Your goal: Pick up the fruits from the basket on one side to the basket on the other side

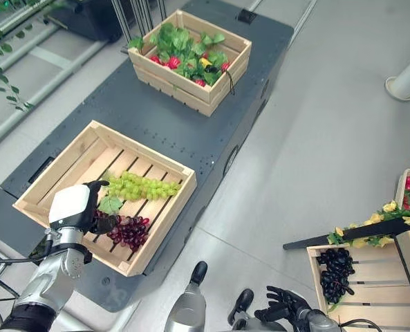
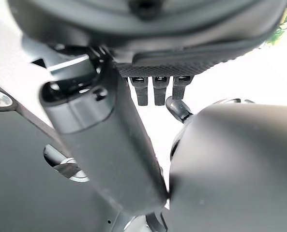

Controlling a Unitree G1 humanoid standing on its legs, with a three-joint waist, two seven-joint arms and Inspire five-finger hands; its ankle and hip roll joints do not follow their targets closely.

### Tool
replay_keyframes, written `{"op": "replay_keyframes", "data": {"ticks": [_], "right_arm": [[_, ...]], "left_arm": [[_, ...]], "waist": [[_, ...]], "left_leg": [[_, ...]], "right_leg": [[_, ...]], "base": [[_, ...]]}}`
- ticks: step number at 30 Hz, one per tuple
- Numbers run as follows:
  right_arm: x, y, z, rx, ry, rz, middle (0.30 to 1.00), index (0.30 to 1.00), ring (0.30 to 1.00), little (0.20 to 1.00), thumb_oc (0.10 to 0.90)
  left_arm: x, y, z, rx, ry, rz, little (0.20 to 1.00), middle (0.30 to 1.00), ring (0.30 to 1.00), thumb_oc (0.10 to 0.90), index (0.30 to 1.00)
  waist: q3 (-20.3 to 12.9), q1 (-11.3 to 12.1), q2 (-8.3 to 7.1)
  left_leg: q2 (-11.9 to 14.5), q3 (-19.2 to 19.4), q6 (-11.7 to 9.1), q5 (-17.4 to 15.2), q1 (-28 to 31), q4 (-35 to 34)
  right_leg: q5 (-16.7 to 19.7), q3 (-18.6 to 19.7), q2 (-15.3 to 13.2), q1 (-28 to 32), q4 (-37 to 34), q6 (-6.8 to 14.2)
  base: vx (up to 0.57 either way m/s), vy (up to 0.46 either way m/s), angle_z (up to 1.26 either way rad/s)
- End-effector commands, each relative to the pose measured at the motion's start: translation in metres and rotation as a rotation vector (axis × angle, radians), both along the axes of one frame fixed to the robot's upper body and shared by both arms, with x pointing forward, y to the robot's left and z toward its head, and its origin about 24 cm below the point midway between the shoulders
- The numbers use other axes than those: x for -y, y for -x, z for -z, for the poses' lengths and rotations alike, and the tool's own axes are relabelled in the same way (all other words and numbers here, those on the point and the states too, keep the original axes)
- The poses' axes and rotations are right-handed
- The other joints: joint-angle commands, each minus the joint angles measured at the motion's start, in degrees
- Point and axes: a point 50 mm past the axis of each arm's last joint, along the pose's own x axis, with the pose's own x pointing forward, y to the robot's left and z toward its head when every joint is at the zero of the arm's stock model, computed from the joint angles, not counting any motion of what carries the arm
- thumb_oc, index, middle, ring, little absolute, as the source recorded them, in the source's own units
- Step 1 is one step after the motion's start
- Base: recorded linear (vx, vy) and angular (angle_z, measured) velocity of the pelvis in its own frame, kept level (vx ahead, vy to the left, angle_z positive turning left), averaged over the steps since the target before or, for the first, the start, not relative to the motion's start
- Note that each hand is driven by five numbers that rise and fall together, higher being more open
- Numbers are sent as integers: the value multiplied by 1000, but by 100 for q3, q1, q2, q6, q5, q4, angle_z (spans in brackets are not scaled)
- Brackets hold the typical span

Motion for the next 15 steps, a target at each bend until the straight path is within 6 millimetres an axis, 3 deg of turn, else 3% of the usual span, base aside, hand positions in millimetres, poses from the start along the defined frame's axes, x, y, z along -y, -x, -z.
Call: {"op": "replay_keyframes", "data": {"ticks": [1,7,9,15], "right_arm": [[-10,-14,-9,87,-41,-66,900,900,900,900,800],[-8,-24,-14,127,-56,-76,900,900,900,900,800],[-7,-31,-18,160,-69,-74,900,900,900,900,800],[-5,-45,-26,212,-71,-76,900,900,900,900,800]], "left_arm": [[-29,-15,-65,209,-240,-56,900,900,900,800,900],[-37,-19,-79,148,-341,-61,900,900,900,800,900],[-40,-24,-94,128,-383,-55,900,900,900,800,900],[-33,-35,-100,76,-408,-18,900,900,900,800,900]], "waist": [[94,-67,-38],[350,-75,-172],[504,-81,-204],[711,-82,-188]], "left_leg": [[-295,321,266,-126,-378,315],[-301,350,299,-181,-550,461],[-315,347,318,-223,-735,644],[-340,355,300,-239,-1078,946]], "right_leg": [[-156,149,-55,-522,1003,-188],[-130,191,-22,-618,1042,-184],[-173,190,-24,-764,1208,-208],[-221,189,-34,-988,1418,-262]], "base": [[-21,-1,13],[-26,15,6],[-71,9,0],[-75,22,3]]}}
